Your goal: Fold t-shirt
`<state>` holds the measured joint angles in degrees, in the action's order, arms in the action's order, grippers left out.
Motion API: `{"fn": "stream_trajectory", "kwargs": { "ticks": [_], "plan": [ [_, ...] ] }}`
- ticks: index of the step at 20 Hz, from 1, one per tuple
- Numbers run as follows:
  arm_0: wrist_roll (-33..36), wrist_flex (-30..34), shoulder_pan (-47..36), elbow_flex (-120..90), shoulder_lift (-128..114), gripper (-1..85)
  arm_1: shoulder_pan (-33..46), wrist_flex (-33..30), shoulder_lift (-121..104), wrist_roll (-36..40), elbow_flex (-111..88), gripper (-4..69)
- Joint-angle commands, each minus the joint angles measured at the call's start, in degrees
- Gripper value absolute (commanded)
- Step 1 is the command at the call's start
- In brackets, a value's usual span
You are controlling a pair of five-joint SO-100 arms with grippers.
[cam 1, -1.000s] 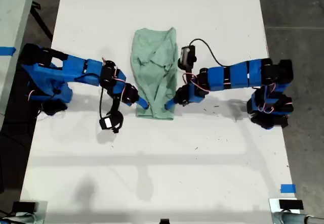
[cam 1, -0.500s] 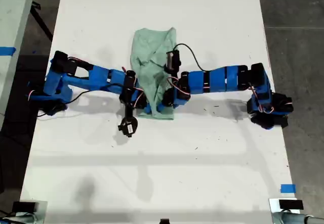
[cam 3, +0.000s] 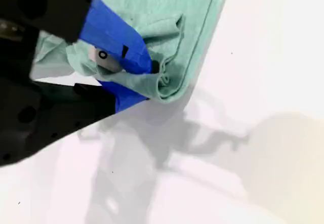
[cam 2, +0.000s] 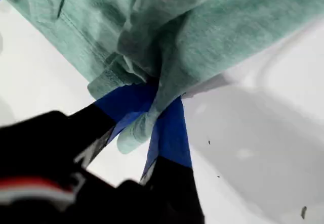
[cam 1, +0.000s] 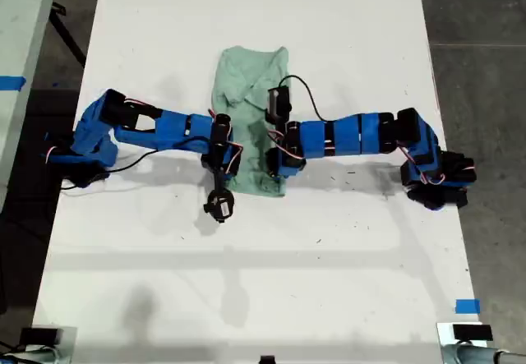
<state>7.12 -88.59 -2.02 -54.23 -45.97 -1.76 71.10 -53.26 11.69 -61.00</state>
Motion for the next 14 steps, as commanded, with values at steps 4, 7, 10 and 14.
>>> {"fn": "stream_trajectory", "kwargs": {
  "ticks": [4, 7, 10, 14],
  "plan": [
    [-5.45, -4.31, 12.57, 0.97, -10.28, 0.0, -9.05, 1.93, -11.78, -7.47, -4.31, -1.0],
    [-11.87, -4.22, 21.71, 0.88, -14.85, 0.0, -15.91, -1.58, -21.53, -14.94, -13.45, -1.0],
    [-16.96, -1.05, 26.1, 0.88, -18.46, 0.0, -20.04, -14.77, -33.05, -21.62, -26.81, -1.0],
    [-15.47, 0.44, 22.68, 0.88, -19.07, 0.0, -16.08, -19.69, -34.8, -19.42, -29.0, -1.0]
  ]
}}
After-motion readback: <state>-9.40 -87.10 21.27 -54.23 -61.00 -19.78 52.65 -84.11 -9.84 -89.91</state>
